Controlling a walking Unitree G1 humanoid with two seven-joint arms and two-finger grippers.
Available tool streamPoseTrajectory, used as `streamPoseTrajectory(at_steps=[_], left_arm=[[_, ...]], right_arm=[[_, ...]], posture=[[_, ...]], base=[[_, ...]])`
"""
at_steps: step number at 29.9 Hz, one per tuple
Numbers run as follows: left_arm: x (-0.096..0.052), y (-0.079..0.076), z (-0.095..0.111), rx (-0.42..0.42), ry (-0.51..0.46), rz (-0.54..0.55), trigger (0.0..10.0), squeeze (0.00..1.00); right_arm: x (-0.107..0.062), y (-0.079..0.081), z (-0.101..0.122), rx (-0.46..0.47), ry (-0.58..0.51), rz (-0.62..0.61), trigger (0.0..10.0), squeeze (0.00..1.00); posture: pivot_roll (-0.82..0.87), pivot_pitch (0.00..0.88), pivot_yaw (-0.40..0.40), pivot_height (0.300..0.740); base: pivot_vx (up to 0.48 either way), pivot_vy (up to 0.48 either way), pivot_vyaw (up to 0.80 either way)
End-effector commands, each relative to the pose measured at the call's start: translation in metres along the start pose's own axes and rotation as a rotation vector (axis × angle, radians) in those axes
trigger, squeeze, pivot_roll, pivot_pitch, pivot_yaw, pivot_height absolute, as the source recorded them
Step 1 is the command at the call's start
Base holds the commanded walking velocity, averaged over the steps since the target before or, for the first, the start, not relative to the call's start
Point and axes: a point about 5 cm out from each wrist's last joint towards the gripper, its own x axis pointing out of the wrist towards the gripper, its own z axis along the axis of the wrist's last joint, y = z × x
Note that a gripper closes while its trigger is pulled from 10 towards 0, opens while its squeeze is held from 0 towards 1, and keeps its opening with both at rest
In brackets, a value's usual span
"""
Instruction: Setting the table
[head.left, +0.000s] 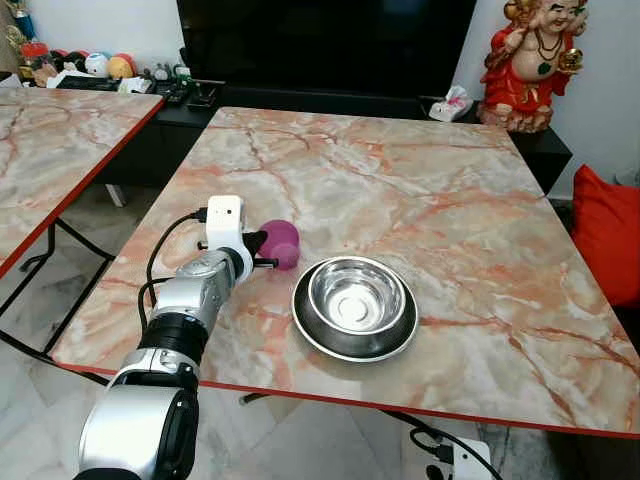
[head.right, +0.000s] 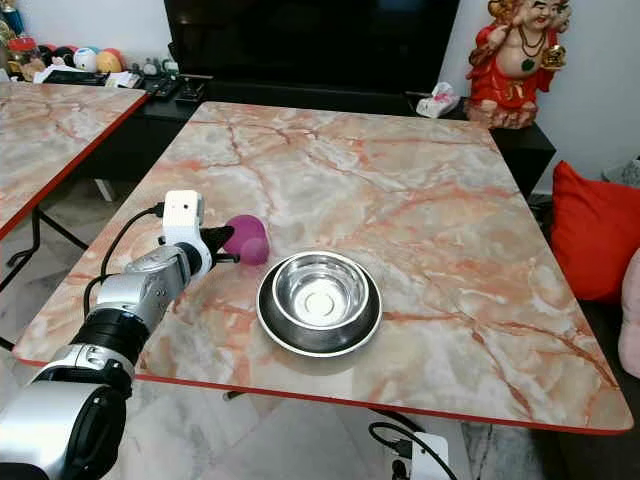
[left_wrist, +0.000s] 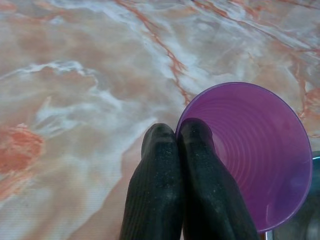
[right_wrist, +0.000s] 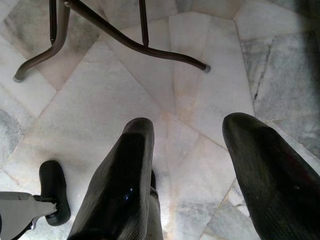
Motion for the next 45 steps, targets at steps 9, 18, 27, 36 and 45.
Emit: streamPoseTrajectory(at_steps=[9, 18, 27, 36, 45], left_arm=[[0.002, -0.006, 0.011, 0.009, -0.008, -0.019, 10.0, 0.48], [0.002, -0.006, 0.011, 0.009, -0.005, -0.022, 10.0, 0.80], [0.002, -0.005, 0.017, -0.008, -0.061, -0.012, 10.0, 0.00], [-0.002, -0.005, 0.033, -0.006, -0.167, -0.017, 10.0, 0.00], [-0.029, 0.005, 0.046, 0.342, -0.468, 0.086, 10.0, 0.00]], right_arm=[[0.000, -0.002, 0.000, 0.001, 0.005, -0.007, 10.0, 0.00], [0.000, -0.002, 0.000, 0.001, 0.005, -0.009, 10.0, 0.00], [0.000, -0.002, 0.000, 0.000, 0.004, -0.010, 10.0, 0.00], [0.000, -0.002, 0.000, 0.001, 0.004, -0.012, 10.0, 0.00], [0.000, -0.002, 0.000, 0.004, 0.001, -0.015, 10.0, 0.00]], posture=[[0.09, 0.000, -0.050, 0.740], [0.09, 0.000, -0.050, 0.740], [0.09, 0.000, -0.051, 0.740], [0.09, 0.000, -0.053, 0.740], [0.08, 0.000, -0.049, 0.740]], base=[[0.000, 0.000, 0.00], [0.000, 0.000, 0.00], [0.000, 0.000, 0.00], [0.000, 0.000, 0.00], [0.000, 0.000, 0.00]])
